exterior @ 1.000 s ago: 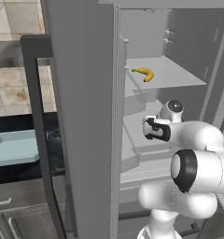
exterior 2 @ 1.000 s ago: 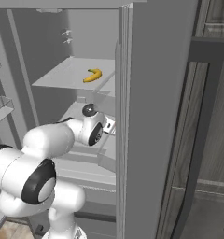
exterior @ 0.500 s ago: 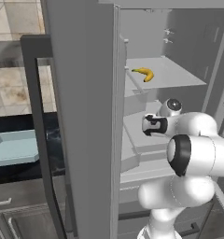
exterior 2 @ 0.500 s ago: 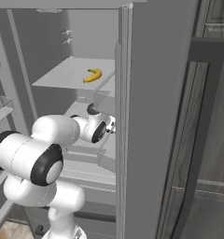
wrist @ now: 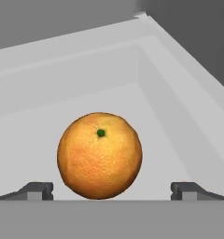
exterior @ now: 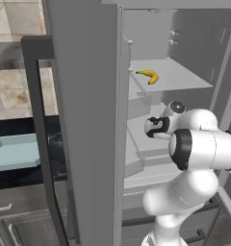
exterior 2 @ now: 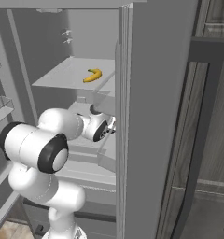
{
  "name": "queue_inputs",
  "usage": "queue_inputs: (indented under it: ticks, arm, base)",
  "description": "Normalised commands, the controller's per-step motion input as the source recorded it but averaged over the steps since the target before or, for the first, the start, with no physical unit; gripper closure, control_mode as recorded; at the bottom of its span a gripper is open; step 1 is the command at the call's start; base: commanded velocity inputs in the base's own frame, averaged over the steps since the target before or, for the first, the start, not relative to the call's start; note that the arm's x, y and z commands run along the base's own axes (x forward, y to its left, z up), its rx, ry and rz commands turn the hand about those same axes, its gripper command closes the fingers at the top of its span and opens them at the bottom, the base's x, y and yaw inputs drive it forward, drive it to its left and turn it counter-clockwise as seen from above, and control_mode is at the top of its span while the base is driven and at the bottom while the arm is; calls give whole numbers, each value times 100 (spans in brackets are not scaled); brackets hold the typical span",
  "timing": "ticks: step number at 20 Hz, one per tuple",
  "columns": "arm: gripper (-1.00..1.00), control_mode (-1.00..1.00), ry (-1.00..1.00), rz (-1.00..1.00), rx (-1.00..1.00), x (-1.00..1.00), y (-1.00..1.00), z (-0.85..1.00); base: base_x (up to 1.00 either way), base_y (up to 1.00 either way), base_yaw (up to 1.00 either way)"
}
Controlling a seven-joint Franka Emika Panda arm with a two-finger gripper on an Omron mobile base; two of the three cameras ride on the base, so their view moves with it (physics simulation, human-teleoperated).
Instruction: Pick the banana and orange from the fridge and place them inside the tupperware on the counter.
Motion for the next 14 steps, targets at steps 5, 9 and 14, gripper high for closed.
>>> queue_inputs:
  ticks: [5, 9, 14]
  arm:
    - [-100, -100, 0, 0, 0, 8, 0, -14]
    - [-100, -100, 0, 0, 0, 3, 0, -14]
    - [-100, -100, 0, 0, 0, 7, 0, -14]
  base:
    - [0, 0, 0]
    - [0, 0, 0]
    - [0, 0, 0]
